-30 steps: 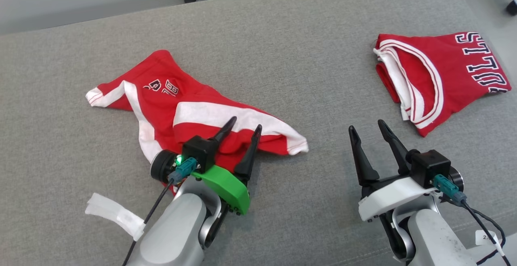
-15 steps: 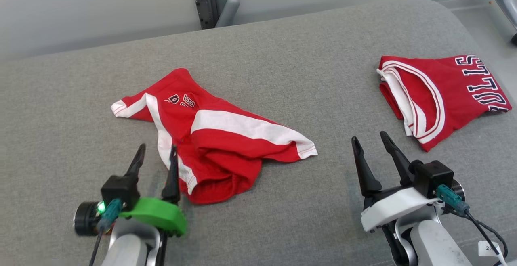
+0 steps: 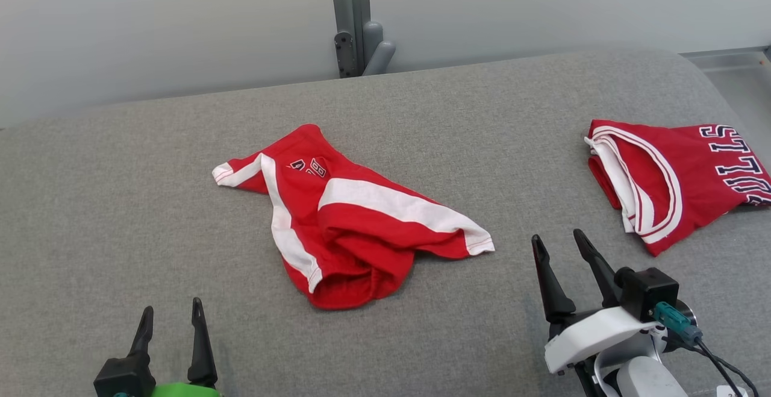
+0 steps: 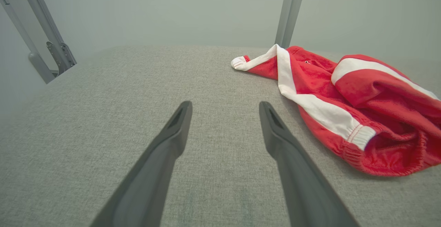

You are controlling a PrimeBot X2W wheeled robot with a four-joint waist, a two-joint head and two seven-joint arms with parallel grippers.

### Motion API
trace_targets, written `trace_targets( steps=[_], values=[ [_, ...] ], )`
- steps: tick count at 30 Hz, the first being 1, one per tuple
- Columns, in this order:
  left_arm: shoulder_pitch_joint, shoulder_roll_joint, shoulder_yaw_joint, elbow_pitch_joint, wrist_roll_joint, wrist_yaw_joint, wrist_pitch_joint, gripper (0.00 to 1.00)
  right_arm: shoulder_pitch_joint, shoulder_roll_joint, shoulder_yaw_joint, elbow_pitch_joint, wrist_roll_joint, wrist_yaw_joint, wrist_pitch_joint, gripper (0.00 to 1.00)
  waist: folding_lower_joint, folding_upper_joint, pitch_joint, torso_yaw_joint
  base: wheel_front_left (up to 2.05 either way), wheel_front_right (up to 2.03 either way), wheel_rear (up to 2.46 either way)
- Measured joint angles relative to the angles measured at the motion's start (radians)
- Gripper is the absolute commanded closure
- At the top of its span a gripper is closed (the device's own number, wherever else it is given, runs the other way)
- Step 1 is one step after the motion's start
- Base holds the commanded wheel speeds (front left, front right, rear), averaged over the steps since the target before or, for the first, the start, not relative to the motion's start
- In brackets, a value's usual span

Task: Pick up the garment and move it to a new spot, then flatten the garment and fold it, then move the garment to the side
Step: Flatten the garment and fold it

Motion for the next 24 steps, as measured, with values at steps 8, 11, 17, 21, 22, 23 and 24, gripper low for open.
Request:
trace_targets(
  steps=[8, 11, 17, 21, 22, 23, 24],
  values=[
    [0.016, -0.021, 0.022, -0.014, 0.025, -0.028, 0.0, 0.0, 0.012, 0.0, 0.001, 0.003, -0.005, 0.0, 0.0, 0.0, 0.0, 0.0, -0.009, 0.004, 0.0, 0.0, 0.0],
    [0.007, -0.022, 0.01, -0.012, 0.026, -0.048, 0.0, 0.0, 0.009, 0.0, 0.004, 0.002, -0.007, 0.0, 0.0, 0.0, 0.0, 0.0, 0.002, 0.001, 0.0, 0.0, 0.0],
    [-0.042, -0.023, -0.104, 0.017, 0.006, -0.088, 0.0, 0.0, -0.01, 0.0, 0.008, 0.0, -0.012, 0.0, 0.0, 0.0, 0.0, 0.0, 0.038, -0.009, 0.0, 0.0, 0.0],
    [-0.082, -0.026, -0.2, 0.054, 0.004, -0.106, 0.0, 0.0, -0.023, 0.0, 0.018, -0.001, -0.012, 0.0, 0.0, 0.0, 0.0, 0.0, 0.072, -0.02, 0.0, 0.0, 0.0],
    [-0.082, -0.026, -0.2, 0.054, 0.004, -0.106, 0.0, 0.0, -0.023, 0.0, 0.018, -0.001, -0.012, 0.0, 0.0, 0.0, 0.0, 0.0, 0.072, -0.02, 0.0, 0.0, 0.0],
    [-0.091, -0.026, -0.213, 0.06, 0.002, -0.105, 0.0, 0.0, -0.03, 0.0, 0.019, -0.001, -0.012, 0.0, 0.0, 0.0, 0.0, 0.0, 0.08, -0.024, 0.0, 0.0, 0.0],
    [-0.1, -0.026, -0.227, 0.069, 0.002, -0.103, 0.0, 0.0, -0.034, 0.0, 0.02, -0.002, -0.012, 0.0, 0.0, 0.0, 0.0, 0.0, 0.087, -0.028, 0.0, 0.0, 0.0]
  ],
)
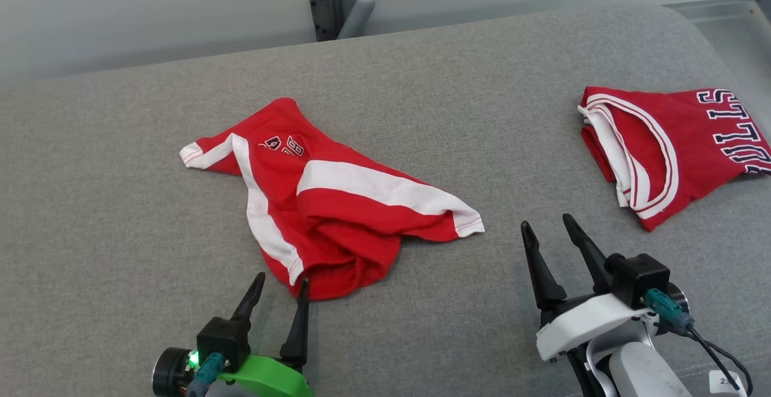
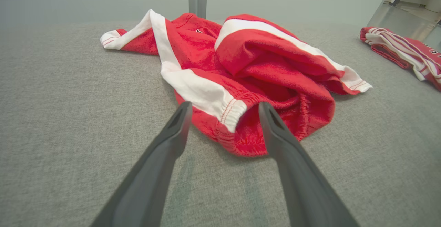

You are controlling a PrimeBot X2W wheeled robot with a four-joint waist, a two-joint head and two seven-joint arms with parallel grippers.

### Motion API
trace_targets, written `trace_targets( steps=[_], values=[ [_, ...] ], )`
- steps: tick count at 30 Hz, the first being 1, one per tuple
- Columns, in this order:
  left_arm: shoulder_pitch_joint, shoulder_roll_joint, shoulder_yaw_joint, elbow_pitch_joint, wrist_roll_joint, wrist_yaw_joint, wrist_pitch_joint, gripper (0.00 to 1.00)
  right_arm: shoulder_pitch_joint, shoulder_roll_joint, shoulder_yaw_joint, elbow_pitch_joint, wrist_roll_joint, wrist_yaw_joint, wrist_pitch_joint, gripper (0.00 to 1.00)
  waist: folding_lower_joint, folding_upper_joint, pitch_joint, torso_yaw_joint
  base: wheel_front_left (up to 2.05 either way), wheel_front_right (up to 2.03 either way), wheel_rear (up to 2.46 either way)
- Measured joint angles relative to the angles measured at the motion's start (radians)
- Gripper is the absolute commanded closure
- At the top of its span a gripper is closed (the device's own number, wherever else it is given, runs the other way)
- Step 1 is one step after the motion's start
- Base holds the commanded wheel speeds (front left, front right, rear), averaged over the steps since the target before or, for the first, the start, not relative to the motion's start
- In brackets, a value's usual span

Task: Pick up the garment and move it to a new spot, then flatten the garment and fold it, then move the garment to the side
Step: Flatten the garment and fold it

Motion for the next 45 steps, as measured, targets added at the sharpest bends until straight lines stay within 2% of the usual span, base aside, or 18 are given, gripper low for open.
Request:
trace_targets(
  steps=[5, 11, 12, 13, 14, 20, 24, 28, 31, 37, 41, 45],
  values=[
    [-0.036, 0.0, -0.033, 0.054, 0.012, 0.03, 0.0, 0.0, -0.018, 0.0, 0.0, 0.001, -0.004, 0.0, 0.0, 0.0, 0.0, 0.0, 0.033, -0.031, 0.0, 0.0, 0.0],
    [-0.062, 0.0, -0.008, 0.083, 0.023, 0.048, 0.0, 0.02, -0.022, 0.0, -0.003, 0.0, -0.007, 0.0, 0.0, 0.0, 0.0, 0.0, 0.058, -0.05, 0.0, 0.0, 0.0],
    [-0.066, 0.0, -0.002, 0.085, 0.023, 0.048, 0.0, 0.36, -0.024, 0.0, -0.002, -0.001, -0.007, 0.0, 0.0, 0.0, 0.0, 0.0, 0.062, -0.052, 0.0, 0.0, 0.0],
    [-0.07, 0.0, 0.003, 0.087, 0.023, 0.048, 0.0, 0.81, -0.026, 0.0, -0.001, -0.002, -0.007, 0.0, 0.0, 0.0, 0.0, 0.0, 0.065, -0.055, 0.0, 0.0, 0.0],
    [-0.074, 0.0, 0.007, 0.088, 0.023, 0.048, 0.0, 1.0, -0.028, 0.0, 0.0, -0.003, -0.007, 0.0, 0.0, 0.0, 0.0, 0.0, 0.068, -0.057, 0.0, 0.0, 0.0],
    [-0.096, 0.0, 0.045, 0.006, 0.035, 0.035, 0.0, 1.0, -0.036, 0.0, -0.004, -0.002, -0.003, 0.0, 0.0, 0.0, 0.0, 0.0, 0.073, -0.066, 0.0, 0.0, 0.0],
    [-0.133, 0.0, 0.053, -0.063, 0.068, 0.0, 0.0, 1.0, -0.034, 0.0, -0.003, 0.001, 0.008, 0.0, 0.0, 0.0, 0.0, 0.0, 0.061, -0.062, 0.0, 0.0, 0.0],
    [-0.22, 0.003, -0.011, -0.113, 0.095, -0.035, 0.0, 1.0, -0.033, 0.0, 0.006, 0.007, 0.022, 0.0, 0.0, 0.0, 0.0, 0.0, 0.045, -0.057, 0.0, 0.0, 0.0],
    [-0.299, 0.007, -0.09, -0.121, 0.102, -0.044, 0.0, 1.0, -0.033, 0.001, 0.012, 0.011, 0.03, 0.0, 0.0, 0.0, 0.0, 0.0, 0.033, -0.056, 0.0, 0.0, 0.0],
    [-0.478, 0.003, -0.258, -0.175, 0.002, -0.048, 0.0, 1.0, -0.026, 0.0, 0.004, 0.016, 0.038, 0.0, 0.0, 0.0, 0.0, 0.0, 0.033, -0.054, 0.0, 0.0, 0.0],
    [-0.543, 0.01, -0.259, -0.182, -0.053, -0.048, 0.0, 1.0, -0.021, 0.0, -0.004, 0.014, 0.038, 0.0, 0.0, 0.0, 0.0, 0.0, 0.048, -0.05, 0.0, 0.0, 0.0],
    [-0.566, 0.085, -0.211, -0.14, -0.079, -0.05, 0.0, 1.0, -0.032, 0.0, -0.007, 0.01, 0.037, 0.0, 0.0, 0.0, 0.0, 0.0, 0.073, -0.048, 0.0, 0.0, 0.0]
  ],
)
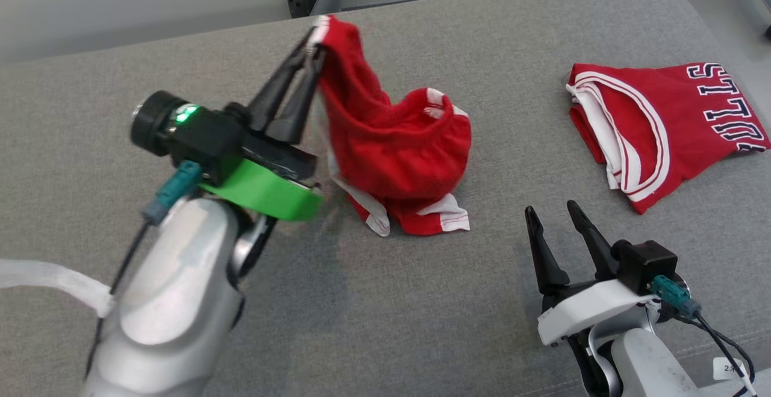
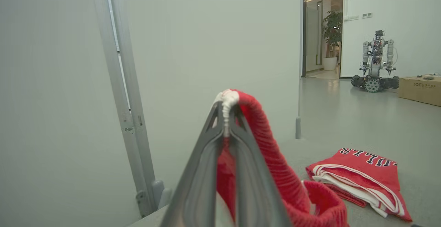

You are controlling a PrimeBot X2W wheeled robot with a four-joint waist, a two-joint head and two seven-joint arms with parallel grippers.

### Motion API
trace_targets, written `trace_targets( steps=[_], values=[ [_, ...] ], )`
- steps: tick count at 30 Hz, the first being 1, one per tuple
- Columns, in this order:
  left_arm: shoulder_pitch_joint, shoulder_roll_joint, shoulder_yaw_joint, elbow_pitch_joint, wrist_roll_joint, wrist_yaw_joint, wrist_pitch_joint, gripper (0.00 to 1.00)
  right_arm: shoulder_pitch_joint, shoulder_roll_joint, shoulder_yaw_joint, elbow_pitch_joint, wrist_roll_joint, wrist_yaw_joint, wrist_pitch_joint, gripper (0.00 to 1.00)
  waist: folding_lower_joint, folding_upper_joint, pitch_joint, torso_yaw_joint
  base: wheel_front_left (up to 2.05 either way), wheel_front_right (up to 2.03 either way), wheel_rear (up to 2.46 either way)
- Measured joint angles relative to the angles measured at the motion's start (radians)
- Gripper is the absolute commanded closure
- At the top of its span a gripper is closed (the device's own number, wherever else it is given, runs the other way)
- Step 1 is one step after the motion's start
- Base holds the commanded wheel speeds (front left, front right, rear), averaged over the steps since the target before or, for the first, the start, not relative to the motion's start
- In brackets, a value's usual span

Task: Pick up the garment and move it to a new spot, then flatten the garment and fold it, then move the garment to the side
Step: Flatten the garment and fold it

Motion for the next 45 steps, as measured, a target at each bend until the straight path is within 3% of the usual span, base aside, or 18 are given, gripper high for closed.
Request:
trace_targets(
  steps=[5, 6, 7, 8, 11, 14, 25, 32, 35, 39, 45],
  values=[
    [0.004, 0.105, 0.163, 0.142, -0.035, 0.0, 0.0, 0.97, -0.015, 0.001, 0.0, -0.005, -0.005, 0.0, 0.0, 0.0, 0.0, 0.0, 0.039, 0.001, 0.0, 0.0, 0.0],
    [0.01, 0.123, 0.196, 0.184, -0.04, 0.002, 0.0, 0.6, -0.02, 0.0, -0.001, -0.004, -0.007, 0.0, 0.0, 0.0, 0.0, 0.0, 0.047, 0.001, 0.0, 0.0, 0.0],
    [0.017, 0.141, 0.233, 0.233, -0.04, 0.015, 0.0, 0.14, -0.026, 0.0, 0.0, -0.005, -0.011, 0.0, 0.0, 0.0, 0.0, 0.0, 0.055, 0.001, 0.0, 0.0, 0.0],
    [0.025, 0.152, 0.269, 0.289, -0.047, 0.027, 0.0, 0.0, -0.031, 0.001, -0.001, -0.005, -0.012, 0.0, 0.0, 0.0, 0.0, 0.0, 0.063, 0.001, 0.0, 0.0, 0.0],
    [0.058, 0.166, 0.344, 0.38, -0.05, 0.049, 0.0, 0.0, -0.033, 0.001, -0.003, -0.005, -0.018, 0.0, 0.0, 0.0, 0.0, 0.0, 0.081, 0.003, 0.0, 0.0, 0.0],
    [0.081, 0.157, 0.392, 0.383, -0.033, 0.056, 0.0, 0.0, -0.039, 0.0, -0.014, -0.001, -0.022, 0.0, 0.0, 0.0, 0.0, 0.0, 0.085, 0.009, 0.0, 0.0, 0.0],
    [0.204, 0.024, 0.458, 0.319, 0.034, 0.022, 0.0, 0.0, -0.042, 0.001, -0.003, 0.009, -0.027, 0.0, 0.0, 0.0, 0.0, 0.0, 0.039, 0.037, 0.0, 0.0, 0.0],
    [0.184, -0.026, 0.386, 0.34, 0.037, 0.003, 0.0, 0.0, -0.041, 0.001, 0.008, 0.01, -0.027, 0.0, 0.0, 0.0, 0.0, 0.0, 0.035, 0.034, 0.0, 0.0, 0.0],
    [0.123, -0.023, 0.302, 0.404, -0.008, 0.002, 0.0, 0.0, -0.042, 0.001, 0.014, 0.009, -0.027, 0.0, 0.0, 0.0, 0.0, 0.0, 0.048, 0.024, 0.0, 0.0, 0.0],
    [0.02, 0.006, 0.21, 0.504, -0.097, 0.002, 0.0, 0.0, -0.045, 0.0, 0.017, 0.008, -0.027, 0.0, 0.0, 0.0, 0.0, 0.0, 0.07, 0.005, 0.0, 0.0, 0.0],
    [-0.105, 0.049, 0.152, 0.615, -0.177, 0.001, 0.049, 0.0, -0.048, 0.0, 0.018, 0.009, -0.02, 0.0, 0.0, 0.0, 0.0, 0.0, 0.099, -0.023, 0.0, 0.0, 0.0]
  ],
)
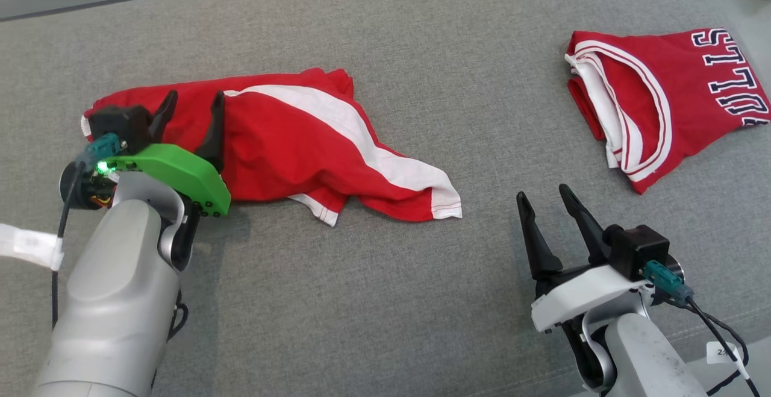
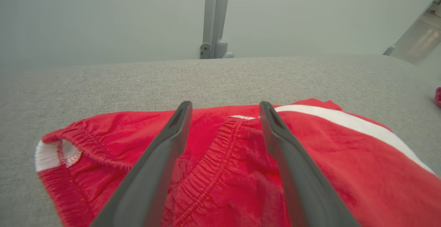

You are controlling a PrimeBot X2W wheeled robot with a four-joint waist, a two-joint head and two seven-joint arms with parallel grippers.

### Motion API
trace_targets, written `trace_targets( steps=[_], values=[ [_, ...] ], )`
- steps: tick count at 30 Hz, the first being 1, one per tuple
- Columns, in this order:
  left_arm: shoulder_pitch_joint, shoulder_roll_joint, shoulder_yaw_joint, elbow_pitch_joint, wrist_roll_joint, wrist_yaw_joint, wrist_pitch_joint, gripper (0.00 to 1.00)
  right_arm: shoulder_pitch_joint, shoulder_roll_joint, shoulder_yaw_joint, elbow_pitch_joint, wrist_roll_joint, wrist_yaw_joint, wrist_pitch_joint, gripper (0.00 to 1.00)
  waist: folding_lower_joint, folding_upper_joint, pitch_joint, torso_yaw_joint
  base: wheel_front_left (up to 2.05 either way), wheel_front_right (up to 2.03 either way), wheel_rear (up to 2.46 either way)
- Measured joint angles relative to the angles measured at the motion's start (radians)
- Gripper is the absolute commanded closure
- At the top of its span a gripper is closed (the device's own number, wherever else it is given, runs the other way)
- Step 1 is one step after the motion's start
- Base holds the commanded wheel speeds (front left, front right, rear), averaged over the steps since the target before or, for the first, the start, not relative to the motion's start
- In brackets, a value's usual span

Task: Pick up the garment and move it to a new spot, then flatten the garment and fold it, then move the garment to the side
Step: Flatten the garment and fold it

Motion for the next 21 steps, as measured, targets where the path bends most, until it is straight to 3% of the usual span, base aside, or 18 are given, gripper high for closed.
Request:
trace_targets(
  steps=[11, 18, 20, 21],
  values=[
    [-0.116, 0.039, -0.17, 0.087, -0.204, 0.0, 0.144, 0.0, -0.018, 0.0, 0.003, 0.001, 0.004, 0.0, 0.0, 0.0, 0.0, 0.0, 0.045, -0.02, 0.0, 0.0, 0.0],
    [-0.122, 0.06, -0.264, 0.096, -0.268, 0.0, 0.162, 0.0, -0.024, 0.001, 0.013, 0.002, 0.002, 0.0, 0.0, 0.0, 0.0, 0.0, 0.044, -0.005, 0.0, 0.0, 0.0],
    [-0.122, 0.063, -0.288, 0.096, -0.288, 0.0, 0.161, 0.27, -0.024, 0.001, 0.015, 0.002, 0.002, 0.0, 0.0, 0.0, 0.0, 0.0, 0.042, -0.002, 0.0, 0.0, 0.0],
    [-0.122, 0.065, -0.302, 0.095, -0.294, 0.0, 0.16, 0.51, -0.024, 0.001, 0.016, 0.002, 0.002, 0.0, 0.0, 0.0, 0.0, 0.0, 0.042, -0.001, 0.0, 0.0, 0.0]
  ],
)
